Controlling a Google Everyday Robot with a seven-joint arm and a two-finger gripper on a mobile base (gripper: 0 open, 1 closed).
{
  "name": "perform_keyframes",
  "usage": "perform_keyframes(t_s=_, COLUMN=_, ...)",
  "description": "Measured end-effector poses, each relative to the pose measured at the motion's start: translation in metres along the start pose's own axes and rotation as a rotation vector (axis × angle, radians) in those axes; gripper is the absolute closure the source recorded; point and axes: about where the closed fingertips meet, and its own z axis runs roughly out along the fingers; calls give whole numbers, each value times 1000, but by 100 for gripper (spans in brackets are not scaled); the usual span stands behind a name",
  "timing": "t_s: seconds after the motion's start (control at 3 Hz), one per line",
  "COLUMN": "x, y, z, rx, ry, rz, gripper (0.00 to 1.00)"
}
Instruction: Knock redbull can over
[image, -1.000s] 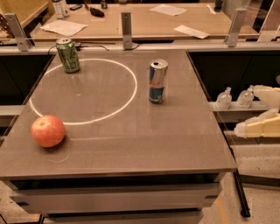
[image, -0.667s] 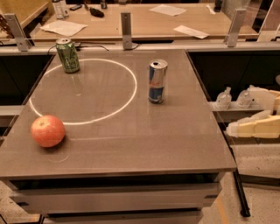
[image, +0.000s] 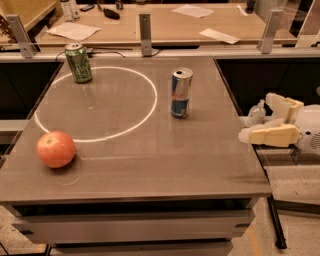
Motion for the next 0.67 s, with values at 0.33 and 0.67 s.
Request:
perform_keyframes(t_s=0.33, x=7, y=-13, z=22, rx=-55, ry=-20, rz=-4, gripper=0)
perform_keyframes(t_s=0.67, x=18, y=-23, z=47, rx=-82, ry=13, rz=-16, gripper=0)
